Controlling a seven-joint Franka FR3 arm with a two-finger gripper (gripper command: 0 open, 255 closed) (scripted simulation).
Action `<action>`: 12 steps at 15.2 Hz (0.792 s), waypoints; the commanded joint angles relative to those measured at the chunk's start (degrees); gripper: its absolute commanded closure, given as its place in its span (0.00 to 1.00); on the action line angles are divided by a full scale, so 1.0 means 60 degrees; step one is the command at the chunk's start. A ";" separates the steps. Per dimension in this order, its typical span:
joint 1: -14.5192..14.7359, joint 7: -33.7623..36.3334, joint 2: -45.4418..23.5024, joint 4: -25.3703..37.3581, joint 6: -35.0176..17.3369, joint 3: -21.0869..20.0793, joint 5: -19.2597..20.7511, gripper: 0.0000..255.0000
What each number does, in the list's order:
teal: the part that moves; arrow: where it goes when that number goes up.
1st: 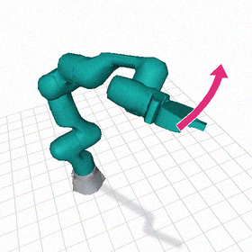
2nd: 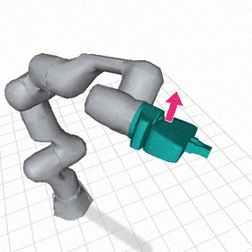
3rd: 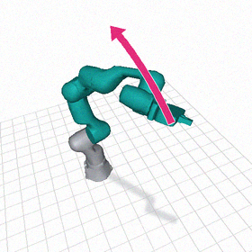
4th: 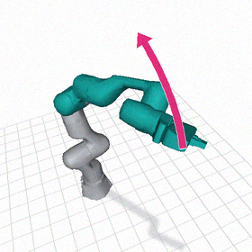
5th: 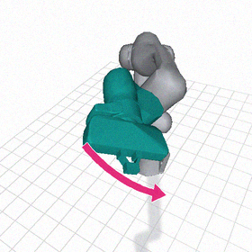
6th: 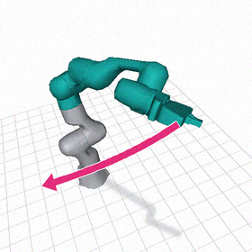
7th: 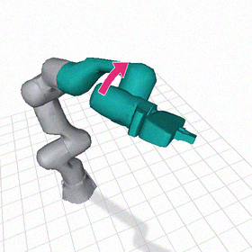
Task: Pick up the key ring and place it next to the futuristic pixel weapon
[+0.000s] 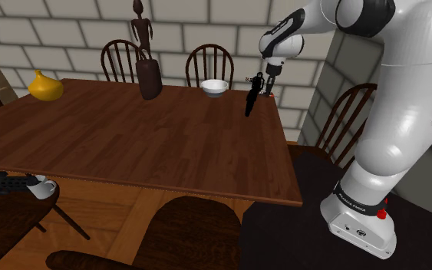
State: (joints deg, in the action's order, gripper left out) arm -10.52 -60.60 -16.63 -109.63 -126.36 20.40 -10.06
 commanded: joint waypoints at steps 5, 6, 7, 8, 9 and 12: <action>-0.0055 -0.0171 -0.0412 -0.0313 -0.0697 -0.0096 -0.0241 1.00; -0.0068 -0.0202 -0.0488 -0.0347 -0.0801 -0.0115 -0.0284 1.00; -0.0081 -0.0233 -0.0564 -0.0379 -0.0904 -0.0134 -0.0327 1.00; -0.0095 -0.0265 -0.0642 -0.0409 -0.1006 -0.0154 -0.0371 1.00; -0.0110 -0.0298 -0.0721 -0.0436 -0.1107 -0.0175 -0.0416 1.00; -0.0157 -0.0397 -0.0967 -0.0506 -0.1407 -0.0243 -0.0553 1.00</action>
State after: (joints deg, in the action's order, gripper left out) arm -11.35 -62.73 -21.92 -112.40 -134.03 19.09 -13.06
